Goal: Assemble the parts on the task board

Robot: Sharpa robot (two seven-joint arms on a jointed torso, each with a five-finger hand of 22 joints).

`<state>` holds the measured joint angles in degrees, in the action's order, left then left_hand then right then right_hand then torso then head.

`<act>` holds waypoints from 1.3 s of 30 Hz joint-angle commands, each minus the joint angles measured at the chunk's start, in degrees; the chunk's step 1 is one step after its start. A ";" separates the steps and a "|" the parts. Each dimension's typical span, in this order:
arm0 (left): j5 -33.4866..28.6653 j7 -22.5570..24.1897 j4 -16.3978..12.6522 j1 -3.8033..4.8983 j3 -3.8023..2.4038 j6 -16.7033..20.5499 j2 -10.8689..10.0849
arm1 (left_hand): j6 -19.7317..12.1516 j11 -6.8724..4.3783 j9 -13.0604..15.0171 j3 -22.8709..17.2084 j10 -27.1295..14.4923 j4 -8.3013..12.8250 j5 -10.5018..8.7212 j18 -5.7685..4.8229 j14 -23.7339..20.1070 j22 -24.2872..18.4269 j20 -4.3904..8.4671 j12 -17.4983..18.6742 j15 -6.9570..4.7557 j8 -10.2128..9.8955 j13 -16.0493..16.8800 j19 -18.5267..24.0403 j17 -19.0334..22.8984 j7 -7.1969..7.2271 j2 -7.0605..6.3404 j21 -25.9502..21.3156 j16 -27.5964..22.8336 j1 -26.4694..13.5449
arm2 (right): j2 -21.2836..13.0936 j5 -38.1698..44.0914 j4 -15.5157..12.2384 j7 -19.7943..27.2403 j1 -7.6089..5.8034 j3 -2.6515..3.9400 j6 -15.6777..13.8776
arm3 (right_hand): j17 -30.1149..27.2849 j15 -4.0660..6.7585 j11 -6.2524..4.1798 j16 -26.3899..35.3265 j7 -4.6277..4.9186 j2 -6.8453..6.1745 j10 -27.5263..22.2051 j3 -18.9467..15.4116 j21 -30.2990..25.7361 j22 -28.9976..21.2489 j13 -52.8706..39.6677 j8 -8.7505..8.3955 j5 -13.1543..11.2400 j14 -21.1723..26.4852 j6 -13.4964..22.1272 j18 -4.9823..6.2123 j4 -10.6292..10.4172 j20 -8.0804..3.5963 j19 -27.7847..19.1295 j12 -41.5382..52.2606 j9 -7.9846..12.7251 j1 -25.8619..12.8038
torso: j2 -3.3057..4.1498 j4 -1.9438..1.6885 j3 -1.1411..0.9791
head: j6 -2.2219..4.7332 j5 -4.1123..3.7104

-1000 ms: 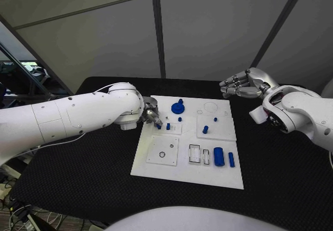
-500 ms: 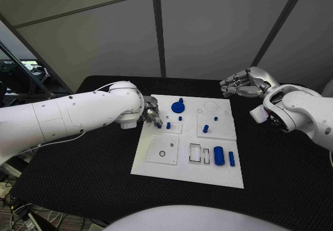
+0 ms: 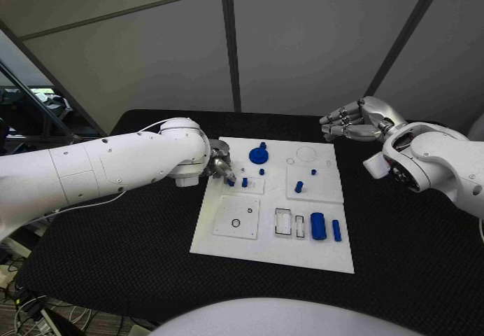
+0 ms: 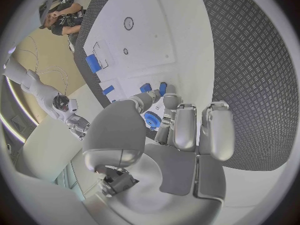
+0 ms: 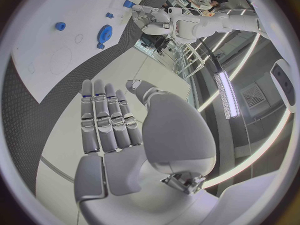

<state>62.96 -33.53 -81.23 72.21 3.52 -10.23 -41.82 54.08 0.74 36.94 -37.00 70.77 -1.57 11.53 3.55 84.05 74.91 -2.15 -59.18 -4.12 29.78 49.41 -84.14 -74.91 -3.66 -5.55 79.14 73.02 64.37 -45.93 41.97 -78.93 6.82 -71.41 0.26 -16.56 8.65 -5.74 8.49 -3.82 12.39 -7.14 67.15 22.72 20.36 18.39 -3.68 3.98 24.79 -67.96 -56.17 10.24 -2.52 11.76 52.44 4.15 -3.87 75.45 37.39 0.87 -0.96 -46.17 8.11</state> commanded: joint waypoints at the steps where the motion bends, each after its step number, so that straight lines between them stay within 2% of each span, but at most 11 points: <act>1: 0.38 -0.61 0.14 -0.24 0.37 -2.40 0.17 | 0.21 -1.79 0.07 -6.62 2.03 6.34 0.31 -0.88 2.47 5.94 0.35 0.09 -0.36 0.31 0.07 -1.61 -2.63 0.34 -0.47 0.21 0.22 -0.74 | -0.05 0.07 -0.14 0.32 -0.11 0.03 0.29 | -0.07 -0.20 -0.06 0.16 -0.02 0.64 -0.44 0.16 -0.25 -0.10 0.05 0.24 0.28 0.38 0.33 0.09 -0.16 0.13 0.33 0.19 -0.09 -0.11 | -0.02 0.01 -0.01 | -0.09 -0.11; 5: 0.38 -0.74 0.25 -0.24 0.45 -2.96 0.25 | 0.34 -1.87 0.14 -6.57 2.23 6.32 0.35 -0.90 2.48 6.04 0.38 -0.02 -0.41 0.46 0.23 -1.66 -2.64 0.45 -0.65 0.31 0.24 -0.96 | -0.09 0.07 -0.17 0.31 -0.11 0.03 0.28 | -0.07 -0.20 -0.06 0.16 -0.02 0.64 -0.44 0.16 -0.25 -0.10 0.05 0.24 0.28 0.38 0.33 0.09 -0.16 0.13 0.33 0.19 -0.09 -0.11 | -0.08 0.03 0.01 | -0.17 -0.11; 16: 0.38 -0.78 0.44 -0.25 0.67 -2.30 0.64 | 0.56 -2.05 0.26 -6.49 2.53 6.05 0.39 -0.94 2.50 6.22 0.48 0.07 -0.54 0.79 0.15 -1.75 -2.66 0.68 -0.77 0.48 0.25 -1.56 | -0.19 0.08 -0.40 0.29 -0.11 0.03 0.23 | -0.07 -0.20 -0.06 0.16 -0.02 0.64 -0.44 0.16 -0.25 -0.10 0.05 0.24 0.28 0.38 0.33 0.09 -0.16 0.13 0.33 0.19 -0.09 -0.11 | 0.00 -0.01 -0.01 | 0.14 -0.15; 23: 0.38 -0.84 0.95 -0.25 0.71 -2.04 0.96 | 1.15 -2.62 0.13 -2.88 3.23 3.66 0.10 -1.01 2.53 6.49 0.85 0.19 -0.89 1.21 0.06 -1.90 -2.68 1.54 -1.56 0.66 0.25 -4.82 | -0.25 0.09 -0.52 0.27 -0.11 0.03 0.17 | -0.07 -0.20 -0.06 0.16 -0.02 0.64 -0.44 0.16 -0.25 -0.10 0.05 0.24 0.28 0.38 0.33 0.09 -0.16 0.13 0.33 0.19 -0.09 -0.11 | 0.07 0.01 -0.03 | 0.19 -0.20; 24: 0.38 -0.85 1.03 -0.25 0.72 -1.98 1.01 | 1.23 -2.63 0.04 -2.36 3.21 3.33 0.09 -1.02 2.53 6.54 0.88 0.22 -0.95 1.18 0.05 -1.92 -2.68 1.56 -1.61 0.70 0.25 -5.18 | -0.26 0.09 -0.54 0.27 -0.11 0.03 0.16 | -0.07 -0.20 -0.06 0.16 -0.02 0.64 -0.44 0.16 -0.25 -0.10 0.05 0.24 0.28 0.38 0.33 0.09 -0.16 0.13 0.33 0.19 -0.09 -0.11 | 0.05 0.03 -0.03 | -0.08 -0.20; 26: 0.39 -0.86 1.15 -0.25 0.74 -1.88 1.08 | 1.42 -2.65 -0.11 -1.50 3.23 2.69 0.05 -1.04 2.54 6.59 0.90 0.19 -0.97 1.13 0.11 -1.95 -2.69 1.57 -1.72 0.73 0.25 -5.92 | -0.29 0.09 -0.58 0.27 -0.11 0.03 0.13 | -0.07 -0.20 -0.06 0.16 -0.02 0.64 -0.44 0.16 -0.25 -0.10 0.05 0.24 0.28 0.38 0.33 0.09 -0.16 0.13 0.33 0.19 -0.09 -0.11 | 0.08 0.04 -0.03 | -0.10 -0.18; 31: 0.46 -0.89 1.45 -0.25 0.81 -1.76 1.30 | 1.86 -2.68 -0.52 0.60 3.30 1.27 0.02 -1.11 2.55 6.85 0.96 0.04 -1.02 0.98 0.33 -2.08 -2.70 1.61 -1.82 0.96 0.25 -7.42 | -0.31 0.10 -0.64 0.25 -0.12 0.03 0.11 | -0.07 -0.20 -0.06 0.16 -0.02 0.64 -0.44 0.16 -0.25 -0.10 0.05 0.24 0.28 0.38 0.33 0.09 -0.16 0.13 0.33 0.19 -0.09 -0.11 | 0.03 -0.01 0.03 | -0.18 -0.40; 36: 0.56 -0.91 1.82 -0.25 0.91 -1.46 1.41 | 2.12 -2.69 -0.75 1.74 3.36 0.53 0.02 -1.15 2.56 6.99 1.00 -0.10 -1.04 0.91 0.53 -2.15 -2.72 1.63 -1.70 1.09 0.26 -8.02 | -0.31 0.13 -0.66 0.25 -0.12 0.03 0.11 | -0.16 -0.20 -0.05 0.16 -0.01 0.65 -0.50 0.18 -0.42 -0.22 0.05 0.24 0.29 0.41 0.37 0.09 -0.10 0.12 0.43 0.20 -0.09 -0.03 | -0.03 -0.03 0.01 | -0.25 -0.35; 38: 0.69 -0.91 1.97 -0.25 0.93 -1.30 1.40 | 2.20 -2.69 -0.85 2.25 3.34 0.18 0.02 -1.15 2.56 7.02 1.00 -0.10 -1.04 0.87 0.54 -2.16 -2.71 1.62 -1.68 1.10 0.24 -8.34 | -0.32 0.14 -0.66 0.24 -0.12 0.03 0.11 | -0.16 -0.20 -0.05 0.16 -0.01 0.65 -0.50 0.18 -0.42 -0.22 0.05 0.24 0.29 0.41 0.37 0.09 -0.10 0.12 0.43 0.20 -0.09 -0.03 | -0.01 -0.03 0.02 | 0.06 -0.47; 39: 0.77 -0.92 2.10 -0.25 0.94 -1.20 1.39 | 2.29 -2.68 -0.97 2.91 3.33 -0.32 0.02 -1.15 2.56 7.02 0.99 -0.11 -1.02 0.82 0.57 -2.17 -2.71 1.60 -1.70 1.07 0.23 -8.81 | -0.29 0.15 -0.64 0.25 -0.12 0.03 0.11 | -0.16 -0.20 -0.05 0.16 -0.01 0.65 -0.50 0.18 -0.42 -0.22 0.05 0.24 0.29 0.41 0.37 0.09 -0.10 0.12 0.43 0.20 -0.09 -0.03 | 0.00 -0.04 0.04 | -0.01 -0.47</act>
<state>63.20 -33.77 -79.34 72.20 4.21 -10.59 -40.40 55.90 -2.10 36.05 -34.39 74.23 -1.79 11.73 3.56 83.55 74.90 -1.53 -59.17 -5.03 30.95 49.90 -83.93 -74.91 -2.03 -7.23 79.91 73.01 55.88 -46.21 42.01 -79.50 6.79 -71.41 0.26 -16.57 8.54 -5.94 8.49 -3.82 12.39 -7.14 67.14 22.72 20.14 18.22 -3.68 3.98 24.79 -67.76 -56.17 10.24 -2.52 11.76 52.44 4.15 -3.87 75.46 37.40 0.86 -0.94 -46.29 7.68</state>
